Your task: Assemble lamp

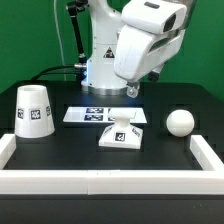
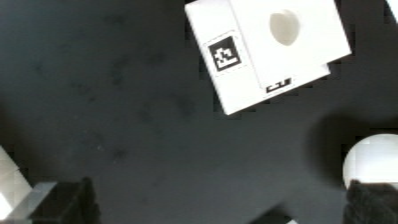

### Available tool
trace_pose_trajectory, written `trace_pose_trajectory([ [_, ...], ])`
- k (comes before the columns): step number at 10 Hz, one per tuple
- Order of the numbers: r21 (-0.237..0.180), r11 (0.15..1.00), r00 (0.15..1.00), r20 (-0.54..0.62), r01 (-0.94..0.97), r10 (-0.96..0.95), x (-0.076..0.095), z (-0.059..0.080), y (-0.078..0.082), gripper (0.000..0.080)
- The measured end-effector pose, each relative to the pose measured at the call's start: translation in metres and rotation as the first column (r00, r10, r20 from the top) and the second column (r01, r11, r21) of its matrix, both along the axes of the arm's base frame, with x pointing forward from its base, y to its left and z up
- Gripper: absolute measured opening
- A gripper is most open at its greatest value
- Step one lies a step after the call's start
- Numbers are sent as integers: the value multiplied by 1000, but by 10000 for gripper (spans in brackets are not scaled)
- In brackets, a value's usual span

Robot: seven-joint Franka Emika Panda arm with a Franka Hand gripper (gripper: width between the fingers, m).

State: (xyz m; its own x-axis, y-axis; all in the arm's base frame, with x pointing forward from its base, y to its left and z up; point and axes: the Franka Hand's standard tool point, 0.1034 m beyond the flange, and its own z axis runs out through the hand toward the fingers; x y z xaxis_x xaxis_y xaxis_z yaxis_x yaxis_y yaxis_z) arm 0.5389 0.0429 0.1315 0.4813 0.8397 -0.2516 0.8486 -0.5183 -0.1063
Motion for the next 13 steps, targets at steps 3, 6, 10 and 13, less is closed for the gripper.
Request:
trace_pose_trajectory([
  [3, 1, 1000, 1000, 0, 1, -1, 0, 0, 0, 700],
  [6, -1, 1000, 1000, 1, 14, -14, 0, 0, 0, 700],
  [10, -4, 989, 988, 48, 145, -145, -28, -12, -20, 700],
  [13, -17, 944, 941, 85, 330, -328, -39, -17, -26, 700],
])
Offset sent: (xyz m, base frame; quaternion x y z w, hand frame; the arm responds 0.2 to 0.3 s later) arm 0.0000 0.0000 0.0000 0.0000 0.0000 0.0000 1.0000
